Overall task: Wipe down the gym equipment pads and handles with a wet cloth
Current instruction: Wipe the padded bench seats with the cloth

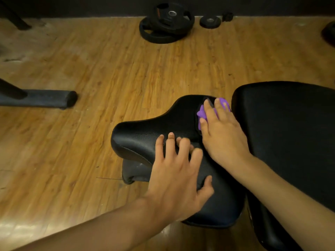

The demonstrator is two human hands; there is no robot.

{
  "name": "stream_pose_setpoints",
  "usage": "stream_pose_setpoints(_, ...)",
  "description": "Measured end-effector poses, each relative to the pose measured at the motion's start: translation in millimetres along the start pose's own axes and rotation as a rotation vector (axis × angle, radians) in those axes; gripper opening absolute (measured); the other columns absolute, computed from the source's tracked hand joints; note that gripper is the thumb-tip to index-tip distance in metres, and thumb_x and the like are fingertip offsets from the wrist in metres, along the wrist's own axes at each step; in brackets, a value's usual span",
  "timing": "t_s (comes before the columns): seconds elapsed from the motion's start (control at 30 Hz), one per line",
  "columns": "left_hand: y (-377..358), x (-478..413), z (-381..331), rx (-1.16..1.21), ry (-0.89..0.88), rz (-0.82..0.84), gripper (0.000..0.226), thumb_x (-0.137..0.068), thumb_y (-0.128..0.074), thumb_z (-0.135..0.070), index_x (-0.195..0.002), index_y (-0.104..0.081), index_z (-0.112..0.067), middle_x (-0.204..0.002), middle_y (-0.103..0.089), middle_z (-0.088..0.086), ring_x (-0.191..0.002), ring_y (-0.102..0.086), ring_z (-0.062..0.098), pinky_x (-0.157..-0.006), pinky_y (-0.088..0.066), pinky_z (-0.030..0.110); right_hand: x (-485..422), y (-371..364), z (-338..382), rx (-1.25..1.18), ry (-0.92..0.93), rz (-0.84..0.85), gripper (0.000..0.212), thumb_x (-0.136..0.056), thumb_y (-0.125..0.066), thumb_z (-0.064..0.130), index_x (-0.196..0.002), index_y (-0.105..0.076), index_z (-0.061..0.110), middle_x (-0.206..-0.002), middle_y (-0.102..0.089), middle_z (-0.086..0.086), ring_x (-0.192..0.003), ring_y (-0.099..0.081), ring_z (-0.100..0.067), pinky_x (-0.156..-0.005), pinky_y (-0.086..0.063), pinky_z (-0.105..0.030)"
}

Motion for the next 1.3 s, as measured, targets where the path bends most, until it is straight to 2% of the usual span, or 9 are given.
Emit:
stream_pose_setpoints(0.2, -3.3, 0.0, 2.9, -0.005, -0.023, 0.015, 0.068, -0.083, -0.05, -0.067, -0.113, -0.063, -0.007, -0.122, -0.054, 0.024, -0.124, -0.05, 0.051, -0.114, -0.033, 0.068, -19.3, -3.4, -17.5, -0.068, 0.046, -0.004, 0.058, -0.109, -0.024, 0.038, -0.162, -0.022, 0.015, -0.168, -0.019, -0.016, -0.156, -0.014, -0.029, -0.124, -0.018, -0.039)
stream_pose_setpoints(0.27, -6.1, 0.8, 6.3, -0.01, -0.045, 0.017, 0.074, -0.083, -0.05, -0.068, -0.117, -0.064, -0.004, -0.124, -0.054, 0.026, -0.125, -0.049, 0.052, -0.114, -0.031, 0.069, -66.2, -4.9, -20.3, -0.123, -0.048, -0.008, 0.047, -0.11, -0.03, 0.034, -0.149, -0.042, 0.012, -0.153, -0.043, -0.018, -0.139, -0.041, -0.034, -0.101, -0.04, -0.041)
stream_pose_setpoints(0.37, -7.0, 2.6, 10.1, -0.006, -0.057, -0.005, 0.079, -0.083, -0.05, -0.069, -0.121, -0.064, -0.001, -0.125, -0.055, 0.027, -0.125, -0.049, 0.052, -0.114, -0.029, 0.067, -98.2, -5.7, -21.8, -0.163, -0.12, -0.01, 0.038, -0.11, -0.029, 0.035, -0.127, -0.055, 0.012, -0.126, -0.059, -0.016, -0.104, -0.055, -0.033, -0.076, -0.031, -0.035)
stream_pose_setpoints(0.47, -8.2, 3.7, 10.4, 0.016, -0.064, 0.011, 0.082, -0.081, -0.052, -0.069, -0.123, -0.064, 0.0, -0.127, -0.057, 0.028, -0.127, -0.05, 0.052, -0.115, -0.027, 0.065, -73.0, -5.7, -21.0, -0.12, -0.106, -0.018, 0.045, -0.11, -0.026, 0.037, -0.145, -0.044, 0.015, -0.148, -0.048, -0.014, -0.13, -0.05, -0.034, -0.089, -0.041, -0.041)
stream_pose_setpoints(0.6, -6.2, 1.6, 8.9, 0.068, -0.082, 0.048, 0.076, -0.074, -0.054, -0.068, -0.112, -0.067, -0.004, -0.124, -0.06, 0.026, -0.124, -0.052, 0.052, -0.113, -0.026, 0.068, 23.2, -6.4, -5.7, -0.029, -0.021, -0.073, 0.063, -0.105, -0.015, 0.04, -0.162, -0.023, 0.017, -0.168, -0.02, -0.015, -0.156, -0.019, -0.029, -0.124, -0.026, -0.041)
stream_pose_setpoints(0.7, -10.2, 0.5, 6.9, 0.102, -0.079, -0.001, 0.075, -0.07, -0.055, -0.069, -0.107, -0.065, -0.005, -0.122, -0.058, 0.026, -0.124, -0.051, 0.052, -0.113, -0.024, 0.072, 14.7, -8.0, -9.2, -0.022, -0.019, -0.089, 0.069, -0.101, -0.015, 0.045, -0.16, -0.03, 0.012, -0.164, -0.028, -0.02, -0.153, -0.027, -0.033, -0.121, -0.027, -0.04)
stream_pose_setpoints(0.87, -12.0, -4.4, 3.7, 0.174, -0.064, -0.045, 0.07, -0.066, -0.061, -0.069, -0.103, -0.06, -0.009, -0.118, -0.052, 0.022, -0.123, -0.049, 0.052, -0.112, -0.023, 0.073, -83.2, -4.9, -17.8, -0.106, -0.19, 0.011, 0.042, -0.11, -0.031, 0.035, -0.143, -0.047, 0.014, -0.146, -0.049, -0.015, -0.128, -0.05, -0.041, -0.096, -0.041, -0.044)
stream_pose_setpoints(1.03, -6.5, -10.1, 10.3, 0.203, -0.096, 0.013, 0.062, -0.065, -0.065, -0.069, -0.094, -0.06, -0.014, -0.113, -0.056, 0.022, -0.123, -0.052, 0.054, -0.108, -0.023, 0.074, -19.2, -5.4, -12.5, -0.066, -0.11, -0.104, 0.056, -0.109, -0.028, 0.038, -0.16, -0.029, 0.017, -0.166, -0.028, -0.011, -0.155, -0.022, -0.021, -0.12, -0.026, -0.031)
stream_pose_setpoints(1.3, -8.1, -12.9, 29.3, 0.138, -0.216, -0.031, 0.069, -0.072, -0.057, -0.071, -0.106, -0.059, -0.011, -0.118, -0.053, 0.018, -0.12, -0.049, 0.045, -0.106, -0.03, 0.067, -46.9, -6.2, -27.0, -0.134, -0.082, -0.045, 0.056, -0.108, -0.034, 0.037, -0.159, -0.032, 0.013, -0.165, -0.03, -0.012, -0.153, -0.026, -0.027, -0.122, -0.027, -0.037)
Point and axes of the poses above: each hand's wrist, its own x-axis away from the middle knuckle, its own y-axis out of the back of the hand, z = x × y, the point moved 1 cm from there along -x, towards the middle knuckle
